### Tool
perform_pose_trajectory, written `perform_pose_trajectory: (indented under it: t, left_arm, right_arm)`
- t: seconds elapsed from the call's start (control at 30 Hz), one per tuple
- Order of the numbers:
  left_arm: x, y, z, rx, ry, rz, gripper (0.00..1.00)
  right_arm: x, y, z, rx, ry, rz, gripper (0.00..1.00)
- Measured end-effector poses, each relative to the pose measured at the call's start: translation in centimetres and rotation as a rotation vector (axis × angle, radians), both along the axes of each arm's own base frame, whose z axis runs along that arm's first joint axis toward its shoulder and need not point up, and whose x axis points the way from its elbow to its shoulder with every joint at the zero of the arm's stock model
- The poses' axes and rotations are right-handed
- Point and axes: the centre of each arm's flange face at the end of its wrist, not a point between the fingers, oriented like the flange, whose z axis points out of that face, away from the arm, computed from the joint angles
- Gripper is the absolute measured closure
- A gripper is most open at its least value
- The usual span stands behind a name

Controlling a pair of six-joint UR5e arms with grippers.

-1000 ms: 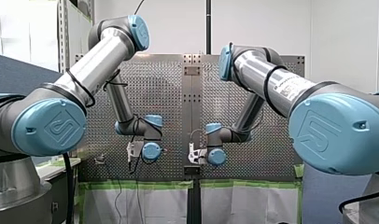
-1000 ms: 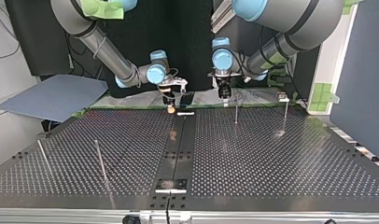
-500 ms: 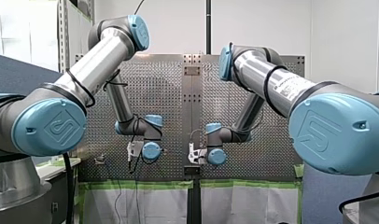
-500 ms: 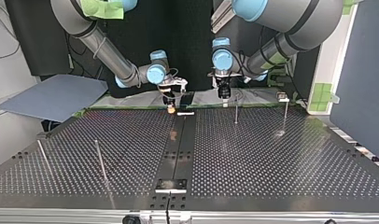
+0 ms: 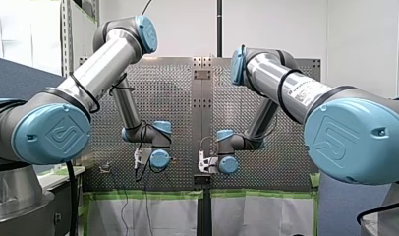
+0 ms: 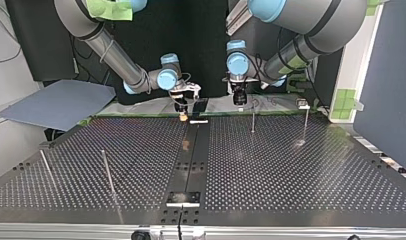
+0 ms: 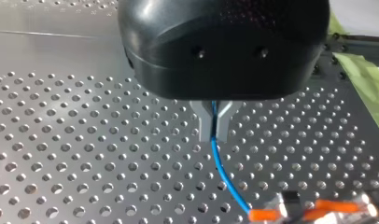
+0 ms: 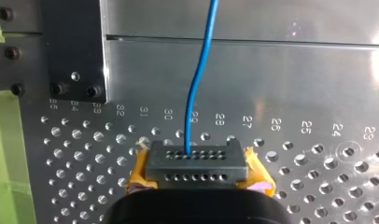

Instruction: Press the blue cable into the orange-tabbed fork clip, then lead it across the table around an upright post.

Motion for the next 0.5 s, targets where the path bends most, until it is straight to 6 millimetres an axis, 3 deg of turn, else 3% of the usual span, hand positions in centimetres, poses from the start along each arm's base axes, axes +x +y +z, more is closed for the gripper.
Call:
perform_pose_trajectory:
  t: [0.5]
  left_arm:
    - [-0.04,0.3,-0.09,0.006,0.02,0.011,0.97]
  right_arm:
    - [-0.04,0.09,-0.06,0.005,0.006,0.001,1.0]
